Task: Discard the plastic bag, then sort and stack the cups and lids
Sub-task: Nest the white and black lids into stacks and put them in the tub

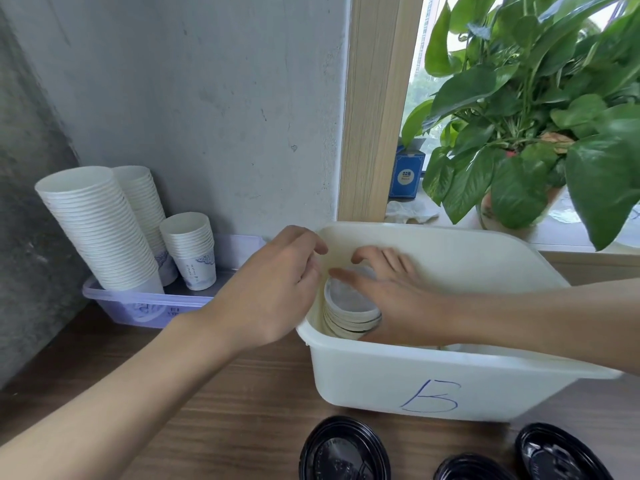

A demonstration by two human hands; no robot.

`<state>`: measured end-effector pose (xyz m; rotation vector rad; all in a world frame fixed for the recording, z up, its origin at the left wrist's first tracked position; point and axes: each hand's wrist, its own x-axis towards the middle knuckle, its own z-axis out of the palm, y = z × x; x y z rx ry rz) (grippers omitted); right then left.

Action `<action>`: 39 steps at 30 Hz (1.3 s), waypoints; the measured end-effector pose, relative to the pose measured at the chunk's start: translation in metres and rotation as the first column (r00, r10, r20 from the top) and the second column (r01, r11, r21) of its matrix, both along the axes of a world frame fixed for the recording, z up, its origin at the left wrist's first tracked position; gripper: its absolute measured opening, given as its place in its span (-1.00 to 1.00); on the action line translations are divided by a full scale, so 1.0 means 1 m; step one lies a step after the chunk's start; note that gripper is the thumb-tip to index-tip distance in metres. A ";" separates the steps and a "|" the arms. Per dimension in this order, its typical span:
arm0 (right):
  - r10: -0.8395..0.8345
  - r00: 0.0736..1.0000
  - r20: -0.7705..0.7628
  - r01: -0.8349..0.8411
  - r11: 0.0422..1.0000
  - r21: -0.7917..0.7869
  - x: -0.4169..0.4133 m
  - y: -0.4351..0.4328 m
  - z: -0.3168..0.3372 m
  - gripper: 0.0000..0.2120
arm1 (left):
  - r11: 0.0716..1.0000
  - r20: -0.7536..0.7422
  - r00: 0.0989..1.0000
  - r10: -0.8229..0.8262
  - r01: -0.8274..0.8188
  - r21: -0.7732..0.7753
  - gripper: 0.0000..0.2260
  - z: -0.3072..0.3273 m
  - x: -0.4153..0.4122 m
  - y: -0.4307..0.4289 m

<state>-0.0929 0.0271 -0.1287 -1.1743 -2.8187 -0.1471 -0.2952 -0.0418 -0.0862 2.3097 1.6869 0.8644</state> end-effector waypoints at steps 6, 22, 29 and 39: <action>-0.008 1.000 -0.001 0.008 0.999 -0.032 0.003 0.000 0.002 0.00 | 1.000 0.012 1.000 0.010 -0.010 -0.019 -0.74 0.000 0.000 -0.001; -0.169 0.984 -0.055 0.119 0.857 -0.501 0.063 -0.006 0.071 0.01 | 0.996 -0.055 0.995 -0.085 0.084 -0.026 -0.59 0.022 0.025 -0.010; -0.162 0.938 0.306 0.317 0.757 -0.571 0.090 -0.006 0.072 0.06 | 0.954 -0.278 0.919 -0.279 0.233 -0.188 -0.37 0.023 0.063 -0.024; -0.157 0.935 0.317 0.327 0.726 -0.604 0.089 -0.003 0.053 -0.17 | 0.940 -0.312 0.897 -0.313 0.247 -0.235 -0.29 0.022 0.062 -0.023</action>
